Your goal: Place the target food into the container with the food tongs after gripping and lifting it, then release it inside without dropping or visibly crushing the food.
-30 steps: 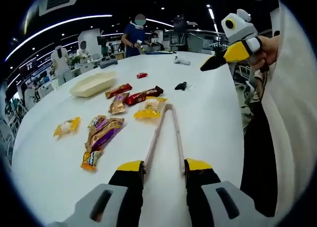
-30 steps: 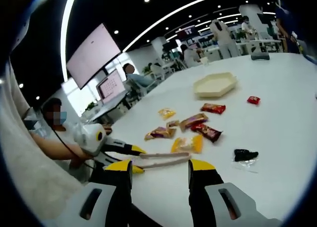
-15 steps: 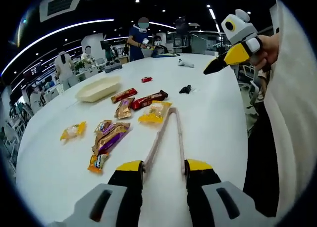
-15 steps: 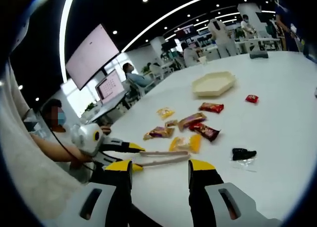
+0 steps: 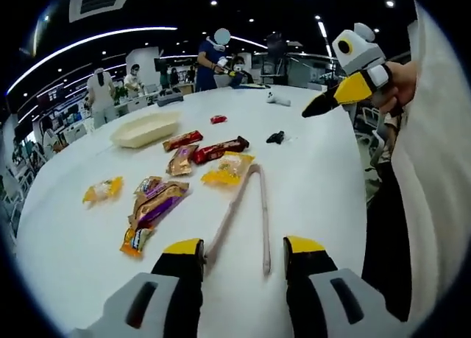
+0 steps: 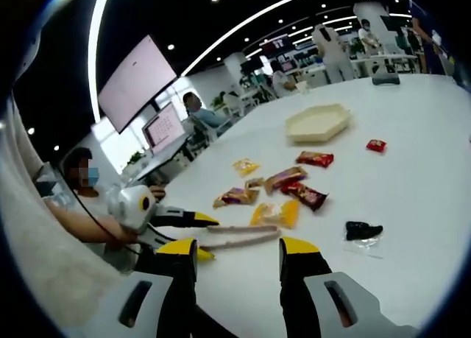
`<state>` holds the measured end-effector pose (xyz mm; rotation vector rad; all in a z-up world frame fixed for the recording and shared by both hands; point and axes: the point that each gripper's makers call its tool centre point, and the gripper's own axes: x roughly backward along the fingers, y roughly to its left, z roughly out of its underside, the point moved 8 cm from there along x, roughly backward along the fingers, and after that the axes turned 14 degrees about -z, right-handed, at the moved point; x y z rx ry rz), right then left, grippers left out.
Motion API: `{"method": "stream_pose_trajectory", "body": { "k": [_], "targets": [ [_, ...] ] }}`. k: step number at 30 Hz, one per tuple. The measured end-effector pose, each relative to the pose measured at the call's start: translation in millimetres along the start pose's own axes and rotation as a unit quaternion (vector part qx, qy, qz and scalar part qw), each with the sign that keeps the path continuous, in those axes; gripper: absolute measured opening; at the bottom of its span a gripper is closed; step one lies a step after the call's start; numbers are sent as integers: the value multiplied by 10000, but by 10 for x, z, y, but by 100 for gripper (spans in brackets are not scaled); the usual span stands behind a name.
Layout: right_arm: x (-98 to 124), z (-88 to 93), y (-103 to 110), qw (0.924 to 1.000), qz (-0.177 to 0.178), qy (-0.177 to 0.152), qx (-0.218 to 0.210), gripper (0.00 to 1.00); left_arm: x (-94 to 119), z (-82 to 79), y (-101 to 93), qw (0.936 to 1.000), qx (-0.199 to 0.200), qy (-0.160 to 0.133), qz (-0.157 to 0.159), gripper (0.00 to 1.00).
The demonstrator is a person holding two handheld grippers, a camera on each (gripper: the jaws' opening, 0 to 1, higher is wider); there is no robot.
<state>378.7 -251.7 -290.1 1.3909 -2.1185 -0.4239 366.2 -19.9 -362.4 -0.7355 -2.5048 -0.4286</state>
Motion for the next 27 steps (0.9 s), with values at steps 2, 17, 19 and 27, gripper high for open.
{"method": "stream_pose_trajectory", "body": {
  "k": [2, 17, 19, 27],
  "targets": [
    [2, -4, -8, 10000, -4, 0, -5, 44, -14, 11, 23, 10000, 9, 36, -39, 38],
    [-2, -2, -27, 9999, 9, -124, -75, 43, -55, -62, 74, 9988, 142, 475, -37, 14],
    [4, -13, -35, 9998, 18, -177, -95, 43, -32, -64, 35, 9981, 232, 566, -8, 10],
    [19, 26, -67, 9991, 25, -343, -239, 43, 64, -90, 53, 9954, 681, 666, 122, 7]
  ]
}}
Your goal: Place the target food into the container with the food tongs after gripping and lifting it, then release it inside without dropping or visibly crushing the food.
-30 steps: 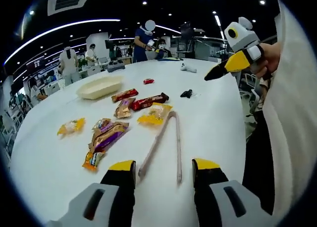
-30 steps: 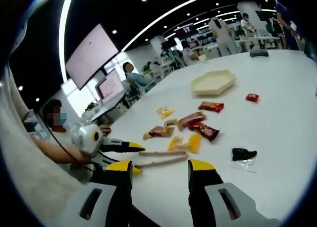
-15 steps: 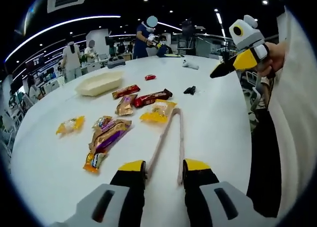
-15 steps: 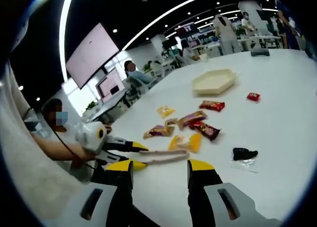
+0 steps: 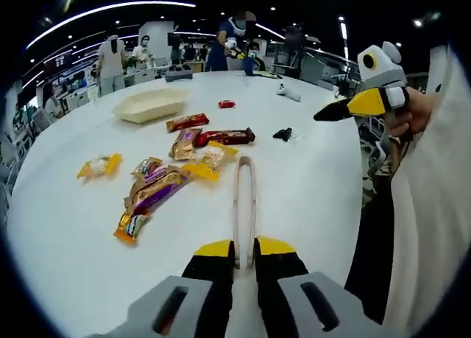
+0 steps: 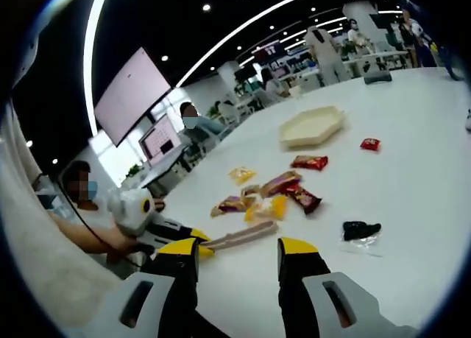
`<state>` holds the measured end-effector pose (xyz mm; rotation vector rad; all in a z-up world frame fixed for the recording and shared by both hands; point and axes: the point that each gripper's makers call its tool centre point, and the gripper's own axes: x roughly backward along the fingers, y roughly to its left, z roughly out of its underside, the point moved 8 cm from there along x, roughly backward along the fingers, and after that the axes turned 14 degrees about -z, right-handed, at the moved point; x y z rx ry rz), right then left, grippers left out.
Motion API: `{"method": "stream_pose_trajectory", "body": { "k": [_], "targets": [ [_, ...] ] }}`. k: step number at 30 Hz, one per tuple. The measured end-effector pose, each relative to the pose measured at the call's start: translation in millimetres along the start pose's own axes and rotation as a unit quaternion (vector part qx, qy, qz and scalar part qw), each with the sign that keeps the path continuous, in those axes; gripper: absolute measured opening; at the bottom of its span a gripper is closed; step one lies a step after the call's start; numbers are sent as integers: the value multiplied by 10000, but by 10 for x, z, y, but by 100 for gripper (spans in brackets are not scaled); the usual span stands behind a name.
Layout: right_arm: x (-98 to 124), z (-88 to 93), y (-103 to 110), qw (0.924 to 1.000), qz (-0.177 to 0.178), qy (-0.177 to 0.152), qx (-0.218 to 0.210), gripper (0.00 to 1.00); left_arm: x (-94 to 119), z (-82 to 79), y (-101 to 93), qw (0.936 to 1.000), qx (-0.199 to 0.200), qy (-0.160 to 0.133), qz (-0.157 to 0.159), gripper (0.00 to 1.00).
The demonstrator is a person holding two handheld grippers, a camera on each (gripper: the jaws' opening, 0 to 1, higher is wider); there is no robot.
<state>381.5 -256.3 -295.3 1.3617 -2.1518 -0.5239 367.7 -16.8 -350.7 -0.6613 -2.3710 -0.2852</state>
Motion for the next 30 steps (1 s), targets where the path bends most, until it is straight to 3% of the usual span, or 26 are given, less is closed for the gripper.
{"method": "stream_pose_trajectory", "body": {
  "k": [5, 12, 23, 25, 26, 27, 30],
  "targets": [
    [-14, -29, 6, 9999, -94, -3, 48, 43, 110, -66, 31, 9999, 10, -162, 29, 6],
    [-10, -163, 25, 9987, -321, -385, 36, 43, 302, -216, 65, 9973, 532, -414, 299, 6],
    [35, -141, 76, 9978, -543, -338, 173, 40, 445, -389, 72, 9946, 763, -595, 365, 8],
    [33, -208, 195, 9940, -970, -457, -231, 28, 498, -487, 67, 9932, 764, -755, 441, 8],
    [31, -256, 233, 9928, -1085, -499, -114, 25, 516, -523, 66, 9928, 751, -812, 468, 8],
    [22, -313, 273, 9923, -1113, -516, 161, 25, 538, -564, 73, 9917, 780, -897, 489, 8],
    [-30, -382, 338, 9890, -1373, -546, 53, 28, 585, -666, 86, 9888, 930, -1030, 548, 7]
  ]
}}
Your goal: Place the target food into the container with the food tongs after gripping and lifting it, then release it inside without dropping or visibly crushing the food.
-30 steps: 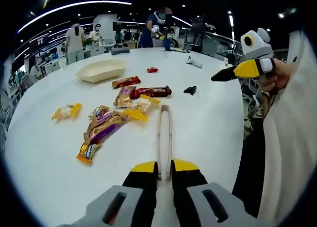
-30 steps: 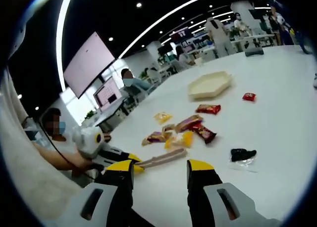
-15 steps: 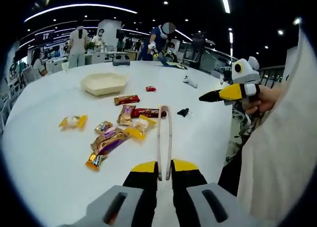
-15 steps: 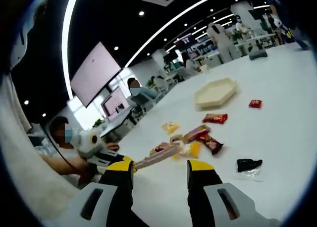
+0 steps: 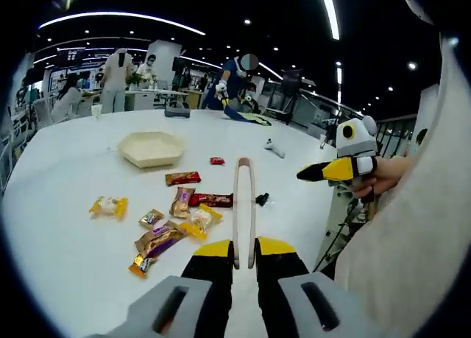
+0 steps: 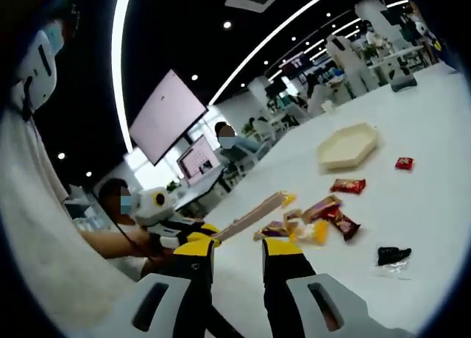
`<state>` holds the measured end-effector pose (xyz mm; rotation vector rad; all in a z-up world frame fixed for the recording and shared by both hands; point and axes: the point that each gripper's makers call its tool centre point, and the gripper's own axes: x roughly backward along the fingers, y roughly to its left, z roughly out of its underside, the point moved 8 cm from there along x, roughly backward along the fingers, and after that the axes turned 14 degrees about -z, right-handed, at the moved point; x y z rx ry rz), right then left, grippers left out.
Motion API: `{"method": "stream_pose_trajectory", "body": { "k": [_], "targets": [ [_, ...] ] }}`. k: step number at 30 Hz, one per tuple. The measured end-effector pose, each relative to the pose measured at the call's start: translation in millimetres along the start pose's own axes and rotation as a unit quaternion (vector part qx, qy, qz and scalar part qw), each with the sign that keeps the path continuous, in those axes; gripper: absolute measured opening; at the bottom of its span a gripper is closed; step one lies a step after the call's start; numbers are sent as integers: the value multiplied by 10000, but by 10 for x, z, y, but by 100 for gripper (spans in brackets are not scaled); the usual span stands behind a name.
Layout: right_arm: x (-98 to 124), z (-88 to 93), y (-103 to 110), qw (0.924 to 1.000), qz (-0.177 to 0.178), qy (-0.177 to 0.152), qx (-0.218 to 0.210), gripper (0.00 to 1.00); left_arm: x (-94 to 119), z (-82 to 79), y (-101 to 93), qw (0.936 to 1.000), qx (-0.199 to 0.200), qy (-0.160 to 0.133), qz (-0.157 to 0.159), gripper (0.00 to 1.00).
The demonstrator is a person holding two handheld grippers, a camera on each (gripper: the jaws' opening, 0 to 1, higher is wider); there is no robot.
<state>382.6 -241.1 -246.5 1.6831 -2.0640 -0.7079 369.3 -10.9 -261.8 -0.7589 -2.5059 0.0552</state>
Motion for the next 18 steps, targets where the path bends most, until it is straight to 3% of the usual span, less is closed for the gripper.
{"method": "stream_pose_trajectory", "body": {
  "k": [6, 18],
  "targets": [
    [-15, -21, -12, 9999, -76, 95, 103, 35, 26, -111, 2, 9999, -70, -130, 21, 7],
    [6, -57, -2, 9998, -214, -28, -25, 41, 59, -322, -188, 9977, -132, -397, 531, 8]
  ]
}}
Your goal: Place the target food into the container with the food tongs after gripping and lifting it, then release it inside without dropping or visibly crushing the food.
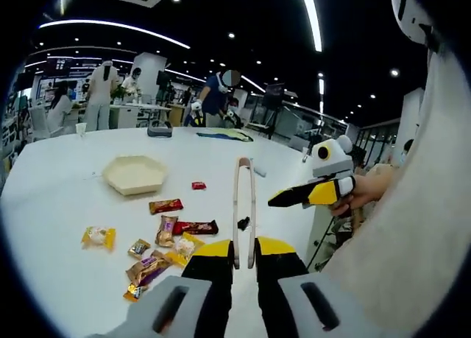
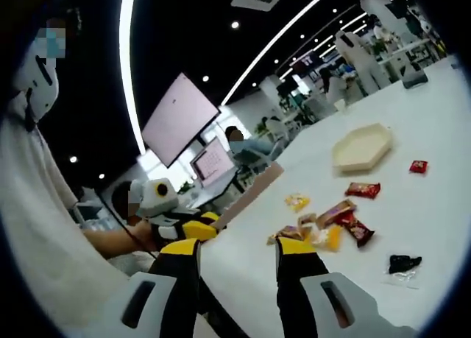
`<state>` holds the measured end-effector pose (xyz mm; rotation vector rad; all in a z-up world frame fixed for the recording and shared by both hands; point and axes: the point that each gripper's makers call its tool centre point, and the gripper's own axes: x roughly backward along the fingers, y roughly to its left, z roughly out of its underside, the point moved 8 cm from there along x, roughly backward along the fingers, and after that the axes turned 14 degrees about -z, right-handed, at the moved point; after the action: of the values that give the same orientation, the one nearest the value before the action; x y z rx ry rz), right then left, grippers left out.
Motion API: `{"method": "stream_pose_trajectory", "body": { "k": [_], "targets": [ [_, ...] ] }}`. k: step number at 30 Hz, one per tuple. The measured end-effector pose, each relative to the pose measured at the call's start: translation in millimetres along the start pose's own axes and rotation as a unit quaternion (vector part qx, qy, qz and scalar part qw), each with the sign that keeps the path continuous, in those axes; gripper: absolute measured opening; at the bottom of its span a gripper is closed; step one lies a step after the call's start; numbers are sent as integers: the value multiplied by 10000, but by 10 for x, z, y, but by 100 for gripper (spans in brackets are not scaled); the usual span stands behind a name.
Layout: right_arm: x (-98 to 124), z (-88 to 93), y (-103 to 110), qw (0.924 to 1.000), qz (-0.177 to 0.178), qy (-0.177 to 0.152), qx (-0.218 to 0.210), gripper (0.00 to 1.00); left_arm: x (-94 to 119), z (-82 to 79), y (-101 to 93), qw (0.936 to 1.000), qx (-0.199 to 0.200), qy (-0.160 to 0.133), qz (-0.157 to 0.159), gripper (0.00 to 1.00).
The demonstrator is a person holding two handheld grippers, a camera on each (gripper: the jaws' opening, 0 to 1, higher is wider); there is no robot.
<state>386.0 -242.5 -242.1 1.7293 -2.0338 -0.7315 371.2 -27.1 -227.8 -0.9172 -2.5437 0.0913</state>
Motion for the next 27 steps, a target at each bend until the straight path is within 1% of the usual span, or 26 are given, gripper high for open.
{"method": "stream_pose_trajectory", "body": {
  "k": [2, 3, 4, 11, 12, 15, 17, 19, 22, 25, 27],
  "targets": [
    [15, 9, -20, 10000, 31, 12, -34, 42, 8, -51, -28, 9997, -26, -221, 69, 8],
    [19, 11, -23, 10000, 37, 9, -44, 42, 13, -61, -30, 9997, -6, -246, 87, 8],
    [34, 9, -31, 10000, 39, -41, -71, 42, 22, -96, -46, 9994, 106, -283, 181, 8],
    [13, -45, -17, 9999, -21, -125, -53, 43, 47, -164, -116, 9989, 43, -273, 369, 8],
    [4, -59, -8, 9999, -49, -148, -58, 43, 50, -183, -138, 9987, 32, -293, 410, 8],
    [-29, -93, 24, 9997, -145, -182, -43, 44, 68, -236, -179, 9973, -61, -485, 547, 8],
    [-42, -103, 34, 9997, -145, -169, 36, 43, 70, -265, -195, 9969, 48, -462, 633, 8],
    [-47, -109, 42, 9997, -175, -179, 31, 43, 74, -271, -202, 9969, 6, -463, 640, 8],
    [-70, -136, 78, 9991, -312, -269, -17, 43, 88, -261, -235, 9963, 30, -378, 770, 8],
    [-98, -143, 101, 9989, -400, -242, -5, 44, 94, -256, -248, 9962, 20, -336, 801, 8],
    [-149, -147, 149, 9986, -506, -165, 10, 44, 110, -265, -283, 9955, 16, -295, 903, 8]
  ]
}}
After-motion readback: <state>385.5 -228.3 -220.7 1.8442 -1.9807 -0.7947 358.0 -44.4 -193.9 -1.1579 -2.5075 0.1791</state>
